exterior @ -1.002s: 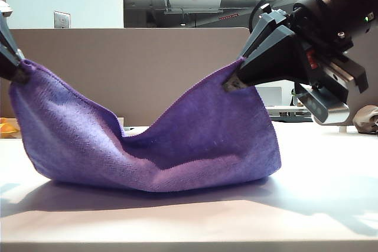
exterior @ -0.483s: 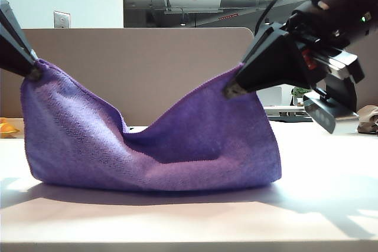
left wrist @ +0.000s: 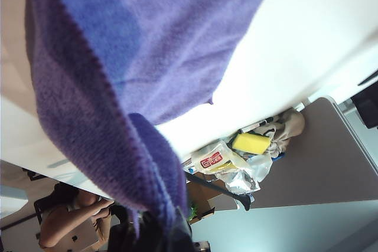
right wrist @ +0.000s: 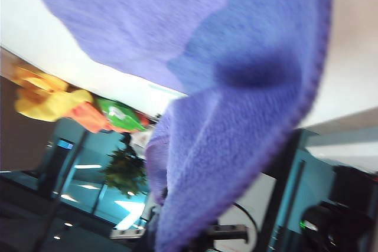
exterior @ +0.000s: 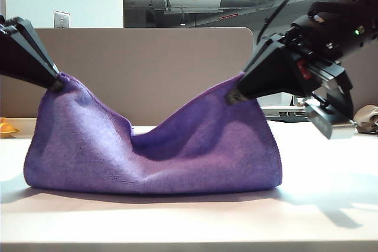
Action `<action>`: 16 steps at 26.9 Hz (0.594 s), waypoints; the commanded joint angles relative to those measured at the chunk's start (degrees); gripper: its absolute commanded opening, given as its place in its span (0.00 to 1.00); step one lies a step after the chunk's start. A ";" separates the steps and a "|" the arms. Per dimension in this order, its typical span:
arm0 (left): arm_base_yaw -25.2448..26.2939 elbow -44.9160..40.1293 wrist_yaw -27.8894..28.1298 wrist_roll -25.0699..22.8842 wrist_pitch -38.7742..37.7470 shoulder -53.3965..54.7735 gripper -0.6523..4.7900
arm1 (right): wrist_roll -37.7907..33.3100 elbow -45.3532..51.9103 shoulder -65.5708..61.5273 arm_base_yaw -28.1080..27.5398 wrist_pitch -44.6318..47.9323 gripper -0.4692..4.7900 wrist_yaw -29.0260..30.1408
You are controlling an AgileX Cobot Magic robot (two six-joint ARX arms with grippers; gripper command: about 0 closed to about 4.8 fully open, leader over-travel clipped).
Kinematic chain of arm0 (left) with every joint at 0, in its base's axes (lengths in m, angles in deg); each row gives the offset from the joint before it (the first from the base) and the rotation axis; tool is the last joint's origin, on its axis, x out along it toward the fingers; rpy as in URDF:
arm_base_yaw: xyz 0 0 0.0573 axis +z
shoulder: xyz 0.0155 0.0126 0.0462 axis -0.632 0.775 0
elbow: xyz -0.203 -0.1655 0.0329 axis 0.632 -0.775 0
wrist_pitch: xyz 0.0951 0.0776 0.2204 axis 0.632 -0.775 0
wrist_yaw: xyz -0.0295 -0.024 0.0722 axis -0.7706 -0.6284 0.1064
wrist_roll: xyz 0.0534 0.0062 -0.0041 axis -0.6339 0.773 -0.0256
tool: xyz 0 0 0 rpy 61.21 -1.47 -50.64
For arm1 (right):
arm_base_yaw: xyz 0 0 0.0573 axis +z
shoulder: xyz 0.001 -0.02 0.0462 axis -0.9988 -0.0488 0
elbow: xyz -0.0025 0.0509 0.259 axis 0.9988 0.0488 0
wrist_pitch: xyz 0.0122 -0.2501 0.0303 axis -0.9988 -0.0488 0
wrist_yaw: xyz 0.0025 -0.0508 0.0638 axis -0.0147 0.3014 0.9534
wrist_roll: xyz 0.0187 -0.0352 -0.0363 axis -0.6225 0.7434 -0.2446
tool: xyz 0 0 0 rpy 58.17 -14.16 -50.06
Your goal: Fold the bottom of the cloth upward, then fold it vertically to form a square shape.
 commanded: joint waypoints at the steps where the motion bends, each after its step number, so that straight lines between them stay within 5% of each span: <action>1: 0.04 0.15 -0.13 1.27 1.51 1.60 0.12 | -1.68 -0.15 -0.04 -2.27 0.83 0.09 0.44; 16: 0.11 0.15 2.86 4.17 14.62 4.04 0.12 | -1.68 -0.26 -4.33 -5.01 9.38 0.09 -0.37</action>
